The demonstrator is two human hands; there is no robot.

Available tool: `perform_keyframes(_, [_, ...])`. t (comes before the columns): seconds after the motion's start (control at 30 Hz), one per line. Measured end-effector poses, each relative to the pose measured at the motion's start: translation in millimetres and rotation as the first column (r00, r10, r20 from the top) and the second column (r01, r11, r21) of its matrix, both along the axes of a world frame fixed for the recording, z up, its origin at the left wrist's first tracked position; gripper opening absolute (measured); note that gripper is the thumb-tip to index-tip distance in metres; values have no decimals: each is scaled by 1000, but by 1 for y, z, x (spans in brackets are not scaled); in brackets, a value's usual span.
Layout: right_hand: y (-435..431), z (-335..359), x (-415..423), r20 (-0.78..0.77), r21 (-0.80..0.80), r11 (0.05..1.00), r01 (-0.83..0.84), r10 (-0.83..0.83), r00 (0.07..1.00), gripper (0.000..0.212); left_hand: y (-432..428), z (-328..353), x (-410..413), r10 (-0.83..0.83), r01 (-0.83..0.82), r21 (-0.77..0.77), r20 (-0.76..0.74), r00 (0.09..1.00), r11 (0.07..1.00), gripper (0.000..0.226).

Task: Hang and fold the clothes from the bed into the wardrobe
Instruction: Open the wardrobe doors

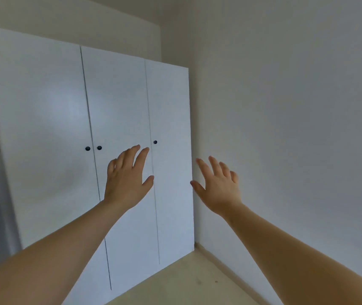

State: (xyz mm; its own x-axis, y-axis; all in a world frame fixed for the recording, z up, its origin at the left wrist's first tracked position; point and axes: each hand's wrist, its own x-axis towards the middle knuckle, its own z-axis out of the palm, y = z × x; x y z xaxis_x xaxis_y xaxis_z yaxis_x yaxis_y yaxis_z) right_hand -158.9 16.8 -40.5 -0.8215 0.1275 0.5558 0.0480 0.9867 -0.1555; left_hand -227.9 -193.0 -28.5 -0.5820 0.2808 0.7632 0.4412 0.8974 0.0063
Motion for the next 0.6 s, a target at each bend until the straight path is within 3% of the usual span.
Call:
perform_keyframes(0.23, [-107,-1,-163,-21,-51,979,-199,198,980,60,-104,12,-130,155,-154,-28,21,988,988,67])
perform_keyframes(0.6, [-188,-26,-393,28,-45,935,-352,354,935,56,-193,-18,-312,382,-379,-57,80,921,924,57])
